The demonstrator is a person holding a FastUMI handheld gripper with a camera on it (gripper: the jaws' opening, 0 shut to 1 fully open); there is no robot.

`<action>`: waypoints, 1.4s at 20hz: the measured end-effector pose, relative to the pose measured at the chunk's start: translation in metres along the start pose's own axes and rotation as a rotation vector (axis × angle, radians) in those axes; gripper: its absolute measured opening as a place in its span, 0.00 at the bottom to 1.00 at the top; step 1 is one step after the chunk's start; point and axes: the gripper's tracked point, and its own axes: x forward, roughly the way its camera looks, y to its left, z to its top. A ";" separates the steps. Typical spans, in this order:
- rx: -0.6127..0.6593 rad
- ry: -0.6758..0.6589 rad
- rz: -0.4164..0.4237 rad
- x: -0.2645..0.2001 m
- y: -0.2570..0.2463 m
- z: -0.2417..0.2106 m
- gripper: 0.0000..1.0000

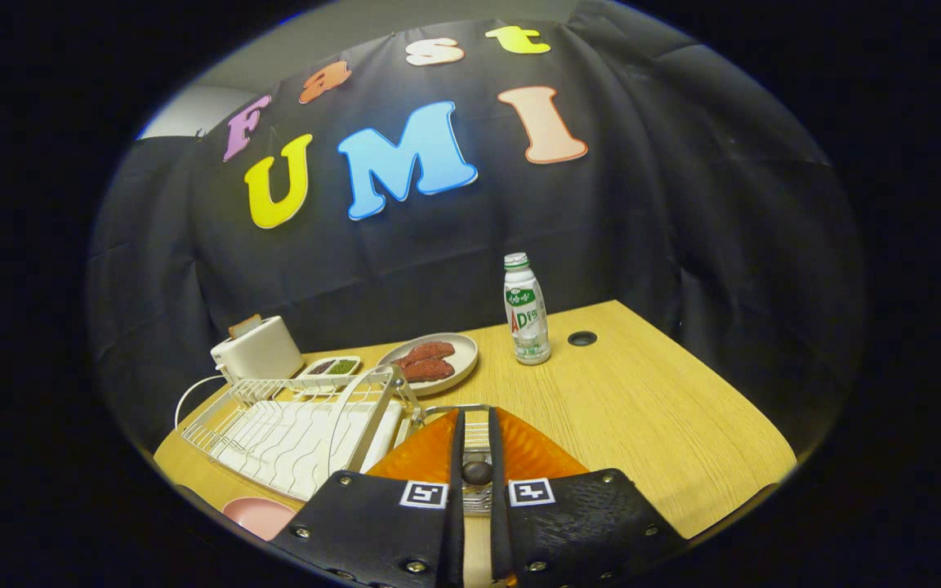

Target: Take the plate from the dish rack, then take the spoon from the basket and place it into the plate.

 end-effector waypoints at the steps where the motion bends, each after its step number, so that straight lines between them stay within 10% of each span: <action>1: -0.001 0.004 -0.008 0.003 0.000 0.004 0.13; 28: -0.038 0.009 -0.007 -0.111 0.055 0.099 0.06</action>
